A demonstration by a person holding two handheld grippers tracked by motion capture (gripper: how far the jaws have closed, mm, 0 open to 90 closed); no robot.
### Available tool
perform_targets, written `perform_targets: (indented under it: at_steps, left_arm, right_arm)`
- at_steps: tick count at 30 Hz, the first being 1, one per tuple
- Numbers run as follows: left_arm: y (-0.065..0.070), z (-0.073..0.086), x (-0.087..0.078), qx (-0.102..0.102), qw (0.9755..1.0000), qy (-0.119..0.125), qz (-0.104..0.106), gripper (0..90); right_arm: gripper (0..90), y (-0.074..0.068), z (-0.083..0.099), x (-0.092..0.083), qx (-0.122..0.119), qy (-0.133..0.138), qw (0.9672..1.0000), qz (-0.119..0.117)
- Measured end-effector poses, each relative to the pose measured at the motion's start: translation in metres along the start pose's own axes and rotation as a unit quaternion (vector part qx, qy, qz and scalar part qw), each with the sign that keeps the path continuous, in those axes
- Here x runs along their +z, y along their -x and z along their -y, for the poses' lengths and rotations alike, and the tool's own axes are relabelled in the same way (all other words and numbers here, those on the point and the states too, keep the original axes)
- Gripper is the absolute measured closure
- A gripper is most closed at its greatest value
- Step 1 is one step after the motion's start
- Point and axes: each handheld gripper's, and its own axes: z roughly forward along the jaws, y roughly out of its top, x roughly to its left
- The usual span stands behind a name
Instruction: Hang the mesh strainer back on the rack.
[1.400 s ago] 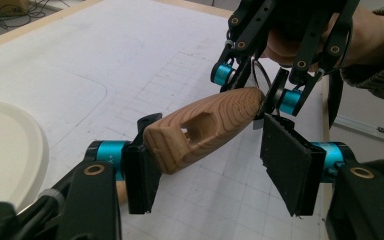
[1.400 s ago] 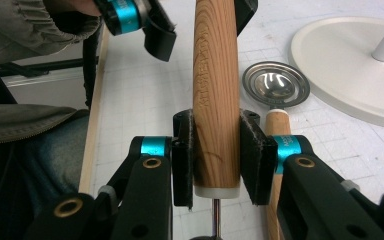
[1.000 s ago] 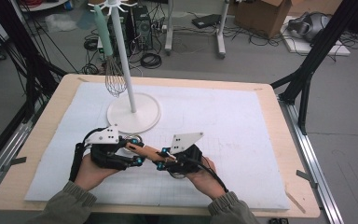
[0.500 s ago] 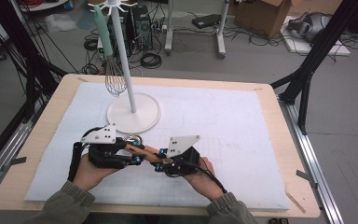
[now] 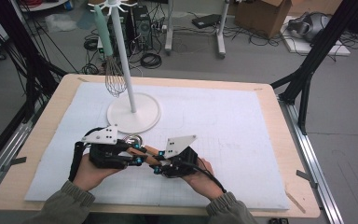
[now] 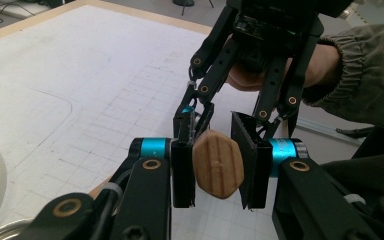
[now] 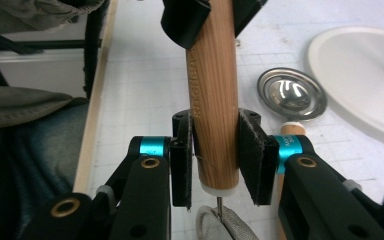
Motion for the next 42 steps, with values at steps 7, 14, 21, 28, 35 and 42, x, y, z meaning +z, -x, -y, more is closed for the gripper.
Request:
perform_targets:
  at_steps: [7, 14, 21, 28, 35, 42]
  left_arm:
    - [0.001, -0.001, 0.001, 0.009, 0.9999, -0.007, -0.001, 72.0]
    - [0.002, -0.002, -0.001, 0.009, 0.9999, 0.003, -0.008, 64.9]
    - [0.001, -0.001, -0.005, 0.005, 0.9999, 0.003, -0.01, 61.5]
    - [0.0, 0.0, -0.004, 0.003, 1.0, 0.006, -0.004, 61.5]
    - [0.0, -0.002, -0.002, -0.001, 0.9998, 0.008, 0.017, 71.3]
    - [0.001, -0.005, -0.004, 0.002, 0.9999, 0.0, 0.012, 72.1]
  right_arm:
    - [69.1, 0.005, 0.005, 0.01, 0.019, -0.038, 0.999, -0.017]
    - [71.5, -0.001, 0.002, 0.009, 0.011, -0.026, 0.9994, -0.019]
    - [71.6, -0.003, 0.001, 0.009, 0.018, -0.004, 0.9997, -0.017]
    - [71.6, -0.003, 0.0, 0.008, 0.032, 0.018, 0.9992, -0.018]
    - [71.5, -0.005, -0.002, 0.013, 0.029, 0.016, 0.9993, -0.017]
    - [70.3, -0.005, -0.004, 0.014, 0.026, 0.018, 0.9995, -0.007]
